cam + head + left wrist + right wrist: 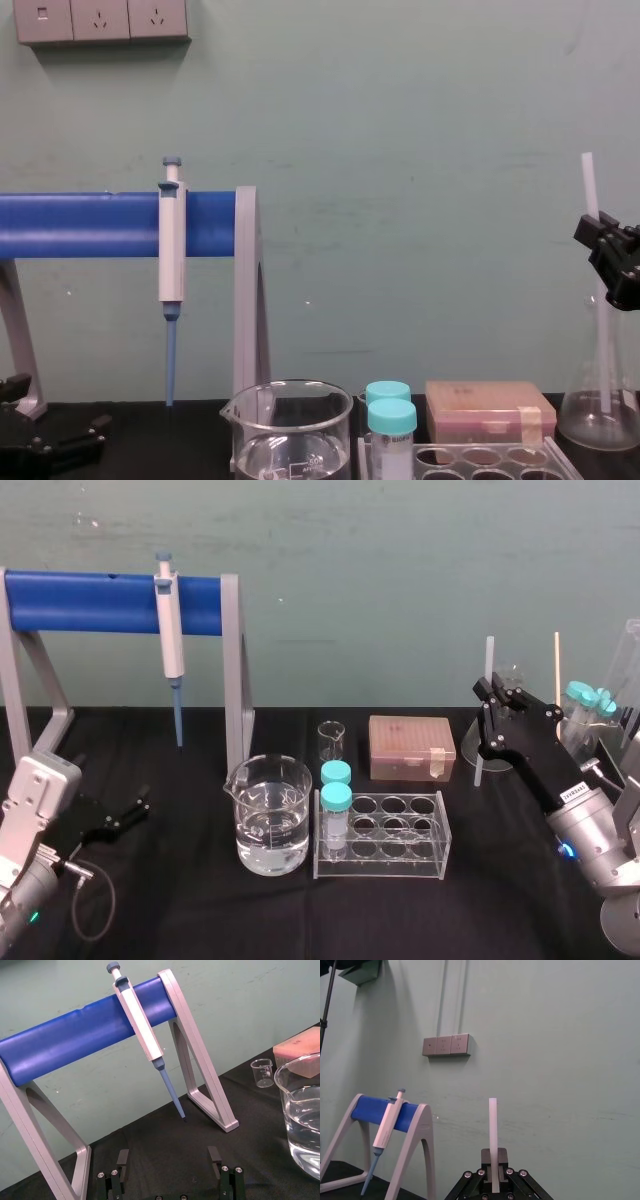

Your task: Pick up the stirring rod with one hand, then place it down.

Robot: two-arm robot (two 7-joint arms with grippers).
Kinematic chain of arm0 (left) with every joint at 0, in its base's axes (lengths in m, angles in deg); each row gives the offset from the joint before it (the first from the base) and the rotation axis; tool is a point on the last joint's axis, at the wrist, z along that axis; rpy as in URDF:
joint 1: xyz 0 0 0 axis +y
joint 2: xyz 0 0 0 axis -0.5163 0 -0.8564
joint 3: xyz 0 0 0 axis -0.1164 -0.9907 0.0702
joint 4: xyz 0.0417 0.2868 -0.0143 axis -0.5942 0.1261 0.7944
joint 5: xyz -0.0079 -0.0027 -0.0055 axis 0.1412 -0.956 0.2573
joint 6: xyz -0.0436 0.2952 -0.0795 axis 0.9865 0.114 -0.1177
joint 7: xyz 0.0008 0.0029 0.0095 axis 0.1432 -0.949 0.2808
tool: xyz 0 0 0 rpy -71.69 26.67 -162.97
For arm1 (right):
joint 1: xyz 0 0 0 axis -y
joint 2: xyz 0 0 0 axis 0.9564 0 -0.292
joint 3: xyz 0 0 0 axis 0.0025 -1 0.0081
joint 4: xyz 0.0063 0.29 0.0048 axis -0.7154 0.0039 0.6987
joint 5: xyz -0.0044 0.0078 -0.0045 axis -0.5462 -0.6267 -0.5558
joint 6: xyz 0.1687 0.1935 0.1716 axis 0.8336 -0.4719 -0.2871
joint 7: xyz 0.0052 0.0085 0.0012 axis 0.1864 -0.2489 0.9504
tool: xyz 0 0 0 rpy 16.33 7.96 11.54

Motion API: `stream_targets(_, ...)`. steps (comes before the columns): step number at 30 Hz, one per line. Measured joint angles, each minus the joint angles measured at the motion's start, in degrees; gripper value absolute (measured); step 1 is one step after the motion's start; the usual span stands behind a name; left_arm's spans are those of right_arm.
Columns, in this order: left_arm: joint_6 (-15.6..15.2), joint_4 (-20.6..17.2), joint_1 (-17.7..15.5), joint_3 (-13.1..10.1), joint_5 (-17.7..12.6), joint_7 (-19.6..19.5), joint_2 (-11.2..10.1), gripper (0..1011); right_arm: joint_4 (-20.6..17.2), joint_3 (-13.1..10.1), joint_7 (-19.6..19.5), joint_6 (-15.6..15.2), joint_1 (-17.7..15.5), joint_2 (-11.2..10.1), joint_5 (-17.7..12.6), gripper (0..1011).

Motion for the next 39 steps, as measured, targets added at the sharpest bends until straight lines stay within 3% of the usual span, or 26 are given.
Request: stream_targets(39, 0.0, 0.0, 0.0, 0.0, 0.0, 0.0, 0.0, 1000, 0.0, 0.0, 0.0, 0.0, 0.0, 0.0, 0.0, 70)
